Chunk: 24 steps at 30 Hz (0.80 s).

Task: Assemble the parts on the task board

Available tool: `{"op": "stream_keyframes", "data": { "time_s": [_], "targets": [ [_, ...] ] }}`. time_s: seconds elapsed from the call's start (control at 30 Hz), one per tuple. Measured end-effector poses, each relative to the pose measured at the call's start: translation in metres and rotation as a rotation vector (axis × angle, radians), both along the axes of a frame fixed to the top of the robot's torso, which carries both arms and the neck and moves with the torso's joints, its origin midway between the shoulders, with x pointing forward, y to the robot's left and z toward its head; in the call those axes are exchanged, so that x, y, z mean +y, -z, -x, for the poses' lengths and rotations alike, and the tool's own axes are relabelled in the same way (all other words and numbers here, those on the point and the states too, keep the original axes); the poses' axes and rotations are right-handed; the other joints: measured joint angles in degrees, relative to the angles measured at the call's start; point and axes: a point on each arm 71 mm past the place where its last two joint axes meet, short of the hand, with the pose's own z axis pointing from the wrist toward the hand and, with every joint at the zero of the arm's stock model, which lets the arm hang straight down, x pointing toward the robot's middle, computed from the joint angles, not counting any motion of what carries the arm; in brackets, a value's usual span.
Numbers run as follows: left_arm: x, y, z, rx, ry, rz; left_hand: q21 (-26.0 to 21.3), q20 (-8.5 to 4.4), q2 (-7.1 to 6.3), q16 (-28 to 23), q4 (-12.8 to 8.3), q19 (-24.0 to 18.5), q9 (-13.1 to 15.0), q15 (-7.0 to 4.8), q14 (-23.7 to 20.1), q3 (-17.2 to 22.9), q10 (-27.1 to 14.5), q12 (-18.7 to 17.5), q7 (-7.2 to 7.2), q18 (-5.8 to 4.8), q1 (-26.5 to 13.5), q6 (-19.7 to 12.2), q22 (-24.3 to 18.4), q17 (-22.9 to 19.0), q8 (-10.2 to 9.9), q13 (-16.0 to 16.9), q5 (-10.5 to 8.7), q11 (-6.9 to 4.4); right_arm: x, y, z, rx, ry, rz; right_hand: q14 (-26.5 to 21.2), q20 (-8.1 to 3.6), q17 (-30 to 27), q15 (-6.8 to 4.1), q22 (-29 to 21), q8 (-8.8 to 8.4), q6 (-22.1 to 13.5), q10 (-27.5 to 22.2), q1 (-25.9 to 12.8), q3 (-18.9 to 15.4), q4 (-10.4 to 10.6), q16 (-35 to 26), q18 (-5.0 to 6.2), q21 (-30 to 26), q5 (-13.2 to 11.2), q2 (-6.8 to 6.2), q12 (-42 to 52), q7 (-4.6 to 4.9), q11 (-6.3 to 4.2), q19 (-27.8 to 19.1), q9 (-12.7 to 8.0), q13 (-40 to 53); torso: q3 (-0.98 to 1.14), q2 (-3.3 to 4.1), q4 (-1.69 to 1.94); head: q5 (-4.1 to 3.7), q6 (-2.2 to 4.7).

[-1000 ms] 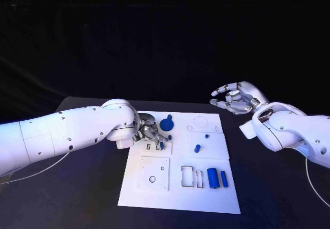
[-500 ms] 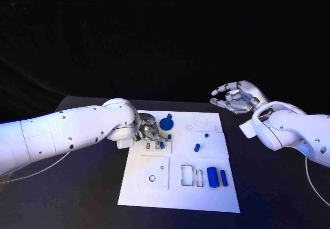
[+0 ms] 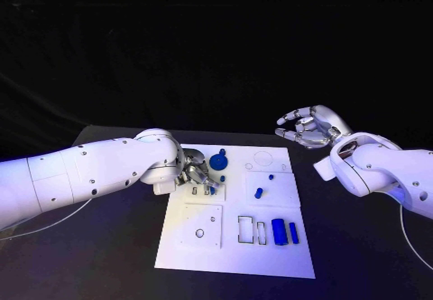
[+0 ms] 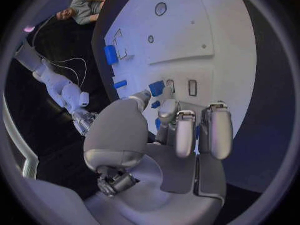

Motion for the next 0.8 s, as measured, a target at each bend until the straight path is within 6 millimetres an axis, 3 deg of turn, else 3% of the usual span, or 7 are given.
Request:
{"op": "stream_keyframes", "data": {
  "time_s": [0.3, 0.5, 0.6, 0.77, 0.8],
  "targets": [
    [-0.0005, 0.0001, 0.0002, 0.003, 0.002, 0.0, 0.22, 0.0, -0.39, 0.0, 0.06, 0.0, 0.21, 0.0, 0.0, 0.06, 0.08, 0.0, 0.0, 0.0, -0.39, 0.0, 0.23, 0.0, 0.21, 0.16, 0.0, -0.08, 0.0006, 0.0001, -0.0001, 0.001, -0.001, 0.001, 0.0, 0.0, 0.0, 0.0, -0.01, 0.0, 0.0, 0.0, 0.0, 0.0, 0.0, 0.0, 0.0, 0.0, 0.23, 0.0, 0.0, 0.0, 0.0, 0.0, 0.0, 0.0, 0.04, 0.02, 0.01, 0.15, -0.07],
    [-0.0007, 0.0002, 0.0004, 0.004, 0.003, 0.0, 0.22, 0.0, 0.09, 0.0, -0.66, 0.0, 0.51, -0.34, 0.09, 2.52, 0.29, 0.22, 0.0, 0.0, 0.78, 0.0, 0.34, 0.0, 0.21, 0.36, 0.0, -0.29, 0.0008, 0.0001, -0.0001, 0.001, -0.001, 0.002, 0.0, 0.0, -0.01, 0.0, -0.01, 0.0, 0.0, 0.0, 0.0, 0.0, 0.0, 0.0, 0.0, 0.0, 0.23, 0.0, 0.0, 0.0, 0.0, 0.0, 0.0, 0.0, 0.04, 0.04, 0.0, 0.19, -0.07],
    [-0.0009, 0.0, 0.0004, 0.005, 0.003, 0.002, 0.4, 0.0, 0.42, 0.0, -2.14, 0.0, 0.63, -0.55, 0.14, 6.03, 0.28, 0.22, -0.4, 0.0, 4.24, -0.41, 0.66, 0.0, 0.1, 0.34, -0.03, -0.3, 0.0008, 0.0001, -0.0001, 0.0, -0.001, 0.002, 0.0, 0.0, -0.01, 0.0, -0.01, 0.0, 0.0, 0.0, 0.0, 0.0, 0.0, 0.0, 0.0, 0.0, 0.23, 0.0, 0.0, 0.0, 0.0, 0.0, 0.0, 0.0, 0.04, 0.04, -0.01, 0.19, -0.09],
    [-0.0014, -0.0018, 0.0, 0.005, 0.002, 0.008, 0.48, -0.23, -1.22, 0.0, -4.54, 0.23, 0.61, -0.73, 0.1, 14.77, 0.07, -0.14, 0.01, 0.01, 7.11, -0.84, 0.71, -0.01, -1.15, 0.0, -0.35, -0.5, 0.0008, 0.0001, -0.0003, 0.0, -0.001, 0.004, 0.0, 0.0, -0.01, 0.0, -0.02, 0.0, 0.0, 0.0, 0.0, 0.0, 0.0, 0.0, 0.0, 0.0, 0.23, 0.0, 0.0, 0.0, 0.0, 0.0, 0.0, 0.0, 0.03, 0.04, 0.0, 0.16, -0.1],
    [-0.0014, -0.0015, 0.0001, 0.006, 0.002, 0.008, 0.66, -0.23, -1.46, 0.0, -3.64, 0.23, 0.62, -0.73, 0.1, 15.67, 0.07, -0.15, 0.01, 0.0, 7.34, -0.85, 0.71, -0.01, -1.2, -0.06, -0.29, -0.5, 0.0008, 0.0001, -0.0004, 0.0, -0.001, 0.004, 0.0, 0.0, -0.01, 0.0, -0.02, 0.0, 0.0, 0.0, 0.0, 0.0, 0.0, 0.0, 0.0, 0.0, 0.23, 0.0, 0.0, 0.0, 0.0, 0.0, 0.01, 0.0, 0.01, 0.04, 0.0, 0.15, -0.1]
  ]
}}
